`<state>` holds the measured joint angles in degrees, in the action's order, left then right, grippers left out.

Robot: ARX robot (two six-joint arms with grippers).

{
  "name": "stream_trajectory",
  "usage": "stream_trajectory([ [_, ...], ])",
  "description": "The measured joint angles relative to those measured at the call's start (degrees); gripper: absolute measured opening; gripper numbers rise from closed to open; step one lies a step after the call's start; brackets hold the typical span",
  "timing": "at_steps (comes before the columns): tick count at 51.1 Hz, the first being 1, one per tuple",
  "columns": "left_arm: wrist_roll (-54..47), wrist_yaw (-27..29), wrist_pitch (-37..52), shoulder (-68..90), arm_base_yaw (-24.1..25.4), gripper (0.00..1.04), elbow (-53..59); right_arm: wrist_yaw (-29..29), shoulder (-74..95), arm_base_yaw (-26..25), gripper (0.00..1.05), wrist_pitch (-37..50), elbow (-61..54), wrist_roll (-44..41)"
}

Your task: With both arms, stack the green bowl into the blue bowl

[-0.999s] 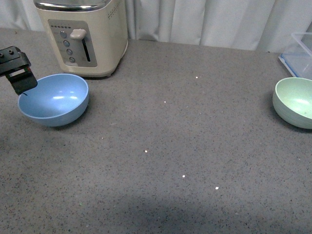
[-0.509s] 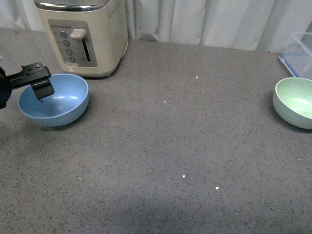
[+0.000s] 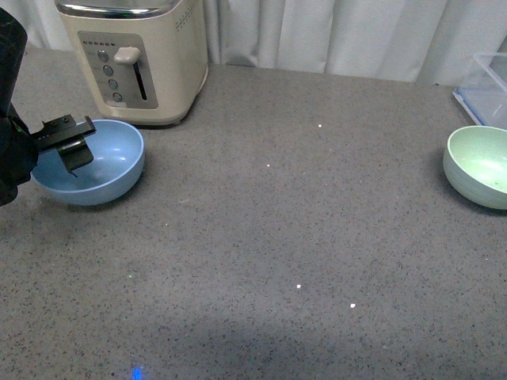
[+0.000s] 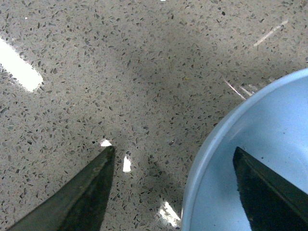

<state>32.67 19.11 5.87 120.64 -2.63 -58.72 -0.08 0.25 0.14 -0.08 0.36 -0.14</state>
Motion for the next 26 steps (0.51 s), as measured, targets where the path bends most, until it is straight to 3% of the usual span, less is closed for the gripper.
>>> stream_trajectory([
  [26, 3.0, -1.1, -1.1, 0.1, 0.4, 0.07, -0.5, 0.0, 0.0, 0.0, 0.96, 0.0, 0.0, 0.0],
])
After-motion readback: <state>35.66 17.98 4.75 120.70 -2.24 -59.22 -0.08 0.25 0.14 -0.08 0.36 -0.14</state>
